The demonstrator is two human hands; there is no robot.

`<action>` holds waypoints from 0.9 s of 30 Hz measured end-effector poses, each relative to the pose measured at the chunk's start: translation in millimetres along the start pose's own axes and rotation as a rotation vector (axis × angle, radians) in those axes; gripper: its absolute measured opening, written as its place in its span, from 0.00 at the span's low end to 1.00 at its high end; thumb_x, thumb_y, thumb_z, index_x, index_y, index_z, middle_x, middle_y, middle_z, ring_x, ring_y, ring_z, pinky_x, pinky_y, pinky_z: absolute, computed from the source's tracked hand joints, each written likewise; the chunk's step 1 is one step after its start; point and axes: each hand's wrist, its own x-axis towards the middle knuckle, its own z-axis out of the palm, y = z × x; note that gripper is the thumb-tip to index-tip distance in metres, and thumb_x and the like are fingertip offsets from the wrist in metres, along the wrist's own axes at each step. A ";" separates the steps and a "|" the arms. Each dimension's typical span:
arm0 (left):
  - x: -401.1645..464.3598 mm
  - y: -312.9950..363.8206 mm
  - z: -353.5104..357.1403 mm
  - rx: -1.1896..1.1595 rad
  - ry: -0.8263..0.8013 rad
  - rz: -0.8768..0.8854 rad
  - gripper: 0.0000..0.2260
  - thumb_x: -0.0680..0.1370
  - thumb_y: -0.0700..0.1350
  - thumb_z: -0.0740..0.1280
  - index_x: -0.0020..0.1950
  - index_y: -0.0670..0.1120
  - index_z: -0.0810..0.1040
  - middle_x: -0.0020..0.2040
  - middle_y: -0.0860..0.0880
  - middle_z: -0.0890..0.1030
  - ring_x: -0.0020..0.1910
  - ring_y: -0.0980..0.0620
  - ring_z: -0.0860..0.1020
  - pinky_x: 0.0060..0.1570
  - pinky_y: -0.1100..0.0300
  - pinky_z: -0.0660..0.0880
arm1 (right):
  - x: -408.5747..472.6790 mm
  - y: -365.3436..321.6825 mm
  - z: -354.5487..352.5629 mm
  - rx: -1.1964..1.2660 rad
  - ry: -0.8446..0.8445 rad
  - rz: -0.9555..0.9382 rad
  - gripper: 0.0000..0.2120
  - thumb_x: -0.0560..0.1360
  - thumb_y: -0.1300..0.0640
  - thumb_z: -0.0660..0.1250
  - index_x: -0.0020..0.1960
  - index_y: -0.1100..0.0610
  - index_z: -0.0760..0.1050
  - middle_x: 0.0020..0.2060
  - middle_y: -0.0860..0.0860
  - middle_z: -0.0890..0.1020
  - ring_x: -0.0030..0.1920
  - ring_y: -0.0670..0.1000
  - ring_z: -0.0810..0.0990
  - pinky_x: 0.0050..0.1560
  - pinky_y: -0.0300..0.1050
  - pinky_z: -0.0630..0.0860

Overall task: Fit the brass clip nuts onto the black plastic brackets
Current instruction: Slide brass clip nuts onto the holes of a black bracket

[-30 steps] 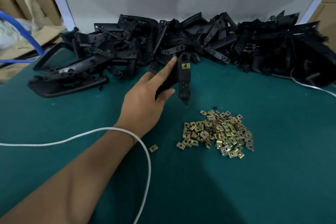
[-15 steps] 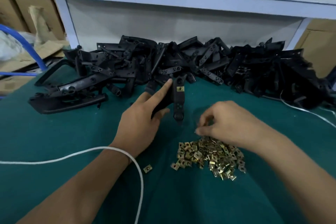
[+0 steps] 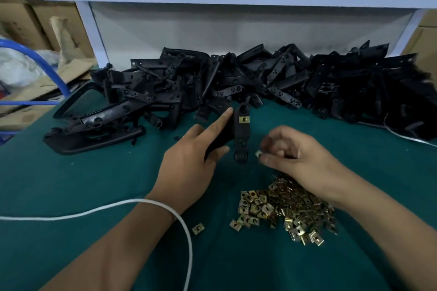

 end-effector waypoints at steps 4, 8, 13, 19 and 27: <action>-2.4 2.2 -1.9 -0.039 -0.006 -0.018 0.32 0.82 0.55 0.63 0.78 0.75 0.48 0.47 0.58 0.72 0.41 0.56 0.73 0.38 0.56 0.76 | -1.0 -2.5 15.1 0.432 0.115 -0.005 0.10 0.78 0.61 0.73 0.57 0.51 0.86 0.49 0.54 0.87 0.48 0.50 0.84 0.51 0.42 0.82; -3.3 7.0 -3.6 -0.002 -0.021 -0.041 0.31 0.80 0.58 0.60 0.79 0.74 0.49 0.49 0.56 0.74 0.44 0.52 0.76 0.42 0.48 0.79 | -4.2 -11.5 24.1 0.776 0.132 0.031 0.09 0.73 0.63 0.74 0.52 0.63 0.84 0.49 0.64 0.87 0.49 0.60 0.88 0.49 0.47 0.85; -2.8 8.0 -3.8 0.013 -0.013 -0.049 0.31 0.80 0.57 0.63 0.79 0.74 0.52 0.48 0.56 0.74 0.44 0.53 0.76 0.42 0.49 0.79 | -7.0 -19.5 31.8 0.878 0.098 0.068 0.07 0.74 0.63 0.74 0.51 0.62 0.86 0.51 0.66 0.87 0.50 0.62 0.89 0.48 0.50 0.86; -3.3 11.1 -5.1 0.065 -0.022 -0.046 0.31 0.80 0.58 0.61 0.80 0.72 0.52 0.46 0.54 0.73 0.41 0.51 0.75 0.40 0.47 0.78 | -8.3 -20.9 39.2 0.863 0.115 0.091 0.10 0.73 0.61 0.75 0.52 0.64 0.85 0.49 0.64 0.87 0.46 0.60 0.89 0.46 0.47 0.86; -2.9 11.3 -5.2 0.059 0.012 -0.066 0.32 0.81 0.55 0.66 0.79 0.72 0.53 0.45 0.56 0.71 0.40 0.51 0.74 0.38 0.48 0.78 | -7.0 -23.9 31.7 0.972 0.174 0.103 0.10 0.73 0.62 0.74 0.53 0.64 0.84 0.51 0.64 0.87 0.49 0.57 0.89 0.47 0.46 0.85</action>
